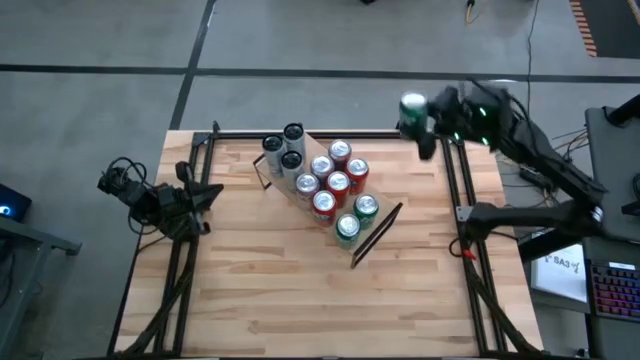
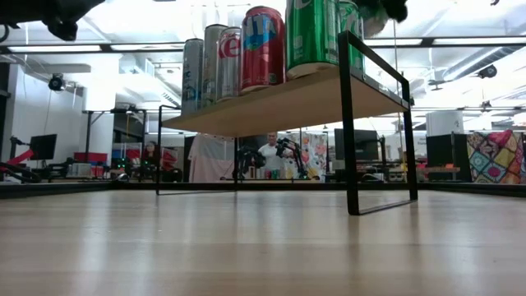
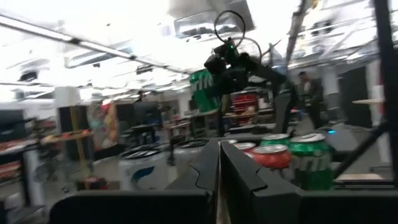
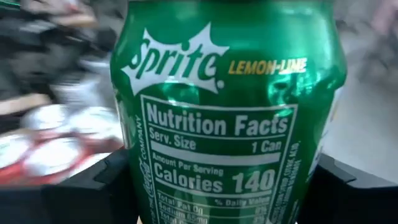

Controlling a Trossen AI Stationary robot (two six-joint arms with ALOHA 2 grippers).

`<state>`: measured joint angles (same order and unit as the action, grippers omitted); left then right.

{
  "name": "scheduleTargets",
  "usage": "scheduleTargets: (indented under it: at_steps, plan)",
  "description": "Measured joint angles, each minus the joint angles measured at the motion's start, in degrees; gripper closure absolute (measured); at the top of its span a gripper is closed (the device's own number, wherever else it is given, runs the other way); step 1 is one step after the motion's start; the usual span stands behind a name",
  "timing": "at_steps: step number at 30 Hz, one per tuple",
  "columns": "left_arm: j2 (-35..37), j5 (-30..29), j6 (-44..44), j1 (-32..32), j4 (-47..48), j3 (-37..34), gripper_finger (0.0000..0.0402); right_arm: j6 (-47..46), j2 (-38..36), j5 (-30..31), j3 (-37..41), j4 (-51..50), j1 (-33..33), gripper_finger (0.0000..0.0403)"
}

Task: Place canned beverage on shelf
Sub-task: Put the green soda can on the shelf aligned with the other green soda can

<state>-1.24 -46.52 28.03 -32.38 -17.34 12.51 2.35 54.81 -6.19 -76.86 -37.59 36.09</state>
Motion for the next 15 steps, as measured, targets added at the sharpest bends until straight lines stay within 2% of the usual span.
scheduleTargets:
  at_steps: [7, 15]
  plan:
    - [0.0, 2.1, -0.2, 0.0, 0.0, 0.0, 0.0401, 1.3, -12.0, -0.1, 15.9, 14.5, -13.1, 0.0117]
    - [-0.1, 2.2, -2.1, 0.0, 0.2, 0.0, 0.0401, 1.9, -19.5, 3.9, 32.4, 28.2, -23.4, 0.0117]
